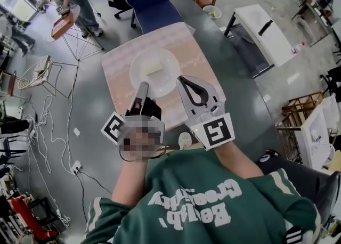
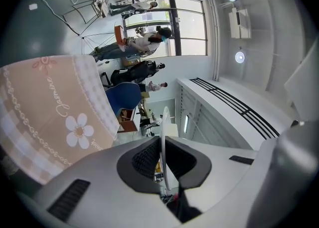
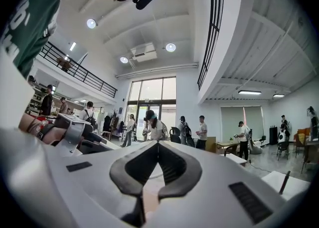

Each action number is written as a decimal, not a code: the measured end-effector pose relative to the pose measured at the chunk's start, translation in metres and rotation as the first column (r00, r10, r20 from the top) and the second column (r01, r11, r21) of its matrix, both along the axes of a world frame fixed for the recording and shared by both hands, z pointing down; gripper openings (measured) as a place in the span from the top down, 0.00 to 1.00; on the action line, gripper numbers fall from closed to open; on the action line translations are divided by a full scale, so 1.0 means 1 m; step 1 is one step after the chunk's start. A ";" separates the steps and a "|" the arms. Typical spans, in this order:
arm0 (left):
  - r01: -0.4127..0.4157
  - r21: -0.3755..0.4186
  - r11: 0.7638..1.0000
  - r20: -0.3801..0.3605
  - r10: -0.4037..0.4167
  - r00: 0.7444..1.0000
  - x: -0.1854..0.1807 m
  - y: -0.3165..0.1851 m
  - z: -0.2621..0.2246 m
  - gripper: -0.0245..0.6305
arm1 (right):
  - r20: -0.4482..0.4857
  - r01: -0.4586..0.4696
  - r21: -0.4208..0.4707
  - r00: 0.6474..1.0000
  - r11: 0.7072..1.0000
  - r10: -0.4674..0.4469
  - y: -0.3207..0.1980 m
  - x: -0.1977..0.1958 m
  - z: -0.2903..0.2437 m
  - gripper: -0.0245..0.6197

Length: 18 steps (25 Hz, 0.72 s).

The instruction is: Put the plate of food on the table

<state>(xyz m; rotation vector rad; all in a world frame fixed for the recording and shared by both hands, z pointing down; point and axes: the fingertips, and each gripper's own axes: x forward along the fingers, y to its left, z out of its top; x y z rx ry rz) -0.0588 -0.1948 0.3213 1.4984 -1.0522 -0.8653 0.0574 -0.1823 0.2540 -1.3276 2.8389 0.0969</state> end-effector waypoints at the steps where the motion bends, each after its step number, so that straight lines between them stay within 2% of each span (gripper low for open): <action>1: 0.006 0.002 1.000 0.000 -0.006 1.000 0.002 -0.003 0.000 0.92 | 0.003 0.006 -0.001 1.000 1.000 -0.006 -0.004 0.001 0.001 0.94; 9: 0.057 0.007 0.998 0.006 -0.057 0.998 0.011 -0.010 0.003 0.92 | 0.010 0.059 -0.004 0.998 0.998 -0.059 -0.022 0.011 0.007 0.94; 18: 0.086 -0.008 0.996 0.012 -0.086 0.996 0.000 -0.009 0.007 0.92 | 0.025 0.087 -0.008 0.996 0.996 -0.086 -0.028 0.001 0.010 0.94</action>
